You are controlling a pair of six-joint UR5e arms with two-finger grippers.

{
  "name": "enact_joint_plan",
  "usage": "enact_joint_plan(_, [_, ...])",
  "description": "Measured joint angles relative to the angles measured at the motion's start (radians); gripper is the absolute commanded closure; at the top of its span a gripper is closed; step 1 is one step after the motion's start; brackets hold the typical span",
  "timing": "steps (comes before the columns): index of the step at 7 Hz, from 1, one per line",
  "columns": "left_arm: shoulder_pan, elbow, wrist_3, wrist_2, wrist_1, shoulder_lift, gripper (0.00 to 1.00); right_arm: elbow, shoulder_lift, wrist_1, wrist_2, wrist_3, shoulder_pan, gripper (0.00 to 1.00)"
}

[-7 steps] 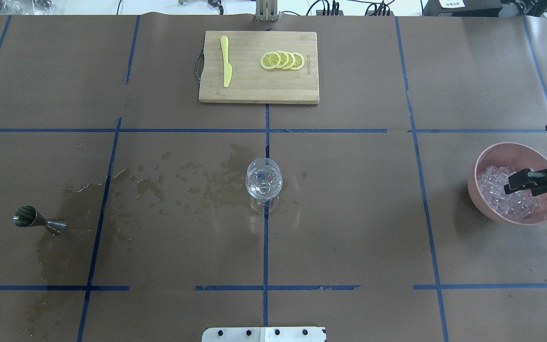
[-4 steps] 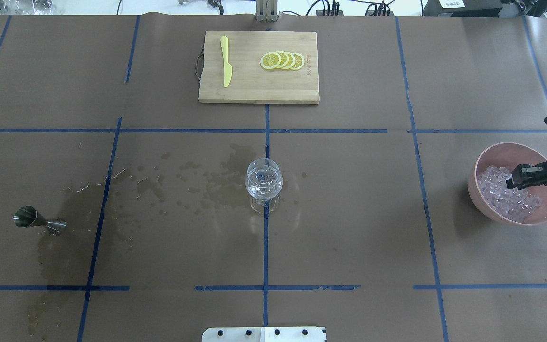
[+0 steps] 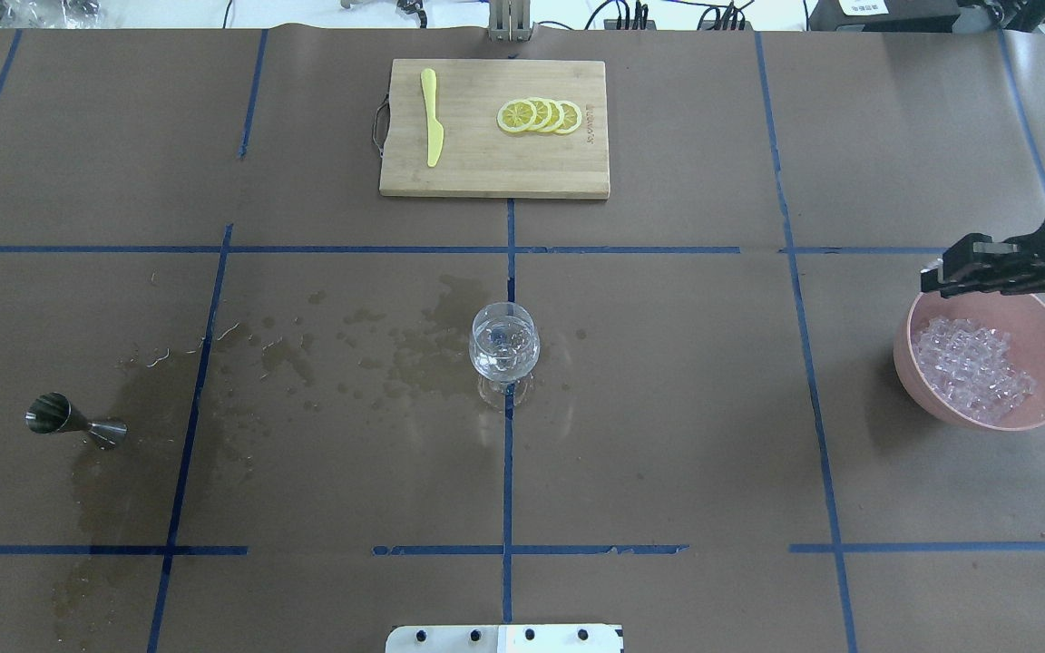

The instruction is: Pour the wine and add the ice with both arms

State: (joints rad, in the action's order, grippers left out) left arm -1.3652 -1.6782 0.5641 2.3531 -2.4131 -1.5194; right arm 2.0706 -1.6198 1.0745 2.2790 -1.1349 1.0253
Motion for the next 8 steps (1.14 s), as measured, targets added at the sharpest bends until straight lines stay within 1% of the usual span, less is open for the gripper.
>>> enact_joint_plan(2, [0.0, 0.0, 0.0, 0.0, -0.006, 0.001, 0.0, 0.011, 0.193, 0.004, -0.015, -0.307, -0.102, 1.0])
enact_joint_plan(3, [0.0, 0.001, 0.008, 0.0, -0.013, 0.001, 0.0, 0.01, 0.296, 0.016, -0.058, -0.45, -0.181, 1.0])
enact_joint_plan(4, [0.0, 0.002, 0.028, 0.0, -0.023, 0.001, 0.0, 0.009, 0.407, 0.08, -0.141, -0.544, -0.272, 1.0])
enact_joint_plan(5, [0.0, 0.002, 0.047, -0.001, -0.037, 0.002, 0.0, 0.007, 0.526, 0.204, -0.242, -0.583, -0.362, 1.0])
enact_joint_plan(6, [0.0, 0.004, 0.056, -0.001, -0.045, 0.003, 0.0, 0.002, 0.618, 0.311, -0.339, -0.6, -0.444, 1.0])
enact_joint_plan(7, [0.0, 0.004, 0.06, -0.002, -0.049, 0.003, 0.0, -0.003, 0.659, 0.359, -0.396, -0.608, -0.489, 1.0])
enact_joint_plan(8, [0.0, 0.003, 0.062, -0.002, -0.05, 0.003, 0.0, -0.006, 0.669, 0.376, -0.42, -0.611, -0.508, 1.0])
